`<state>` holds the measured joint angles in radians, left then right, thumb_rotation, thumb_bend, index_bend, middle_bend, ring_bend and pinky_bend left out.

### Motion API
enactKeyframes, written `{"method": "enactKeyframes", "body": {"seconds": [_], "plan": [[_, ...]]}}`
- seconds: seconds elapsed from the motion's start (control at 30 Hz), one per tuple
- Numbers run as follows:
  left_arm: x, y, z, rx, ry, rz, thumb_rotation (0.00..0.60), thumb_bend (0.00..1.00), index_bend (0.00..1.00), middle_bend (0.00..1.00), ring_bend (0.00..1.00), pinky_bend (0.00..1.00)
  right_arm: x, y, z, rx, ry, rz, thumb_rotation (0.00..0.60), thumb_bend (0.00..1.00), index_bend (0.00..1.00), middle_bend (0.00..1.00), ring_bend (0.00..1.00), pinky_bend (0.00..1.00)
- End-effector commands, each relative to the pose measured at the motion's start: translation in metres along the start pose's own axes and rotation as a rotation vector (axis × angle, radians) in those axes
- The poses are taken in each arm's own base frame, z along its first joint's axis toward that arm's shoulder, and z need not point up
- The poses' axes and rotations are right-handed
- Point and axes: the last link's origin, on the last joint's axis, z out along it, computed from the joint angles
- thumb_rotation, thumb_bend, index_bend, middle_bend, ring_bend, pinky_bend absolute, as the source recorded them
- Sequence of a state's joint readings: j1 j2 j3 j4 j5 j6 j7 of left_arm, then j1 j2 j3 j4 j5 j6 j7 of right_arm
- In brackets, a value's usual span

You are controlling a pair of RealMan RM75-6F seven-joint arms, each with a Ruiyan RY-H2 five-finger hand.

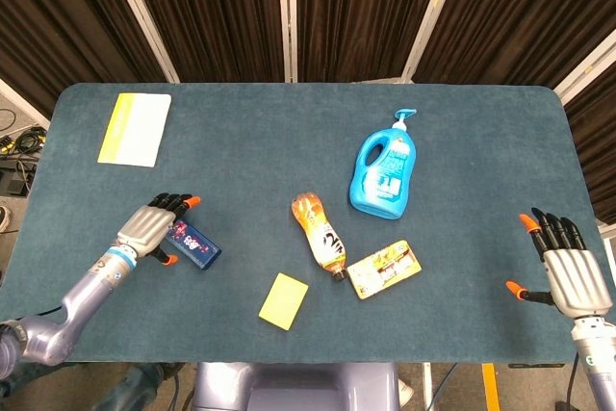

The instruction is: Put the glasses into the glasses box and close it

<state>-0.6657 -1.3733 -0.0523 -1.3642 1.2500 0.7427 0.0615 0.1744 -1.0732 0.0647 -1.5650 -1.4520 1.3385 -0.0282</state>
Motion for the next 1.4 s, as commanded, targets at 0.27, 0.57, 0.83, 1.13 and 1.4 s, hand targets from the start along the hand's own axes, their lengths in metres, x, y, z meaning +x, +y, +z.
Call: {"method": "enactKeyframes", "body": {"seconds": [0.27, 0.57, 0.83, 1.13, 1.4], "plan": [[-0.003, 0.005, 0.018, 0.01, -0.032, 0.068, 0.6, 0.03, 0.39, 0.22, 0.16, 0.23, -0.001, 0.001, 0.001, -0.007, -0.004, -0.002, 0.6, 0.0, 0.02, 0.0, 0.0, 0.0], [-0.003, 0.007, 0.022, 0.025, -0.039, 0.075, 0.6, 0.12, 0.63, 0.42, 0.33, 0.38, -0.002, 0.001, 0.001, -0.005, -0.01, -0.003, 0.6, 0.0, 0.02, 0.0, 0.0, 0.0], [-0.002, 0.007, 0.021, 0.032, -0.03, 0.08, 0.6, 0.05, 0.42, 0.21, 0.19, 0.23, -0.002, 0.001, 0.001, -0.006, -0.01, -0.003, 0.6, 0.0, 0.02, 0.0, 0.0, 0.0], [0.015, 0.007, 0.002, 0.038, 0.087, 0.058, 0.515, 0.0, 0.0, 0.0, 0.0, 0.0, 0.001, -0.002, 0.0, 0.006, 0.005, -0.002, 0.6, 0.0, 0.02, 0.0, 0.0, 0.0], [0.069, 0.0, -0.085, 0.1, 0.439, -0.065, 0.546, 0.0, 0.0, 0.0, 0.0, 0.0, 0.007, -0.003, -0.004, 0.021, 0.03, 0.002, 0.6, 0.0, 0.02, 0.0, 0.0, 0.0]]}}
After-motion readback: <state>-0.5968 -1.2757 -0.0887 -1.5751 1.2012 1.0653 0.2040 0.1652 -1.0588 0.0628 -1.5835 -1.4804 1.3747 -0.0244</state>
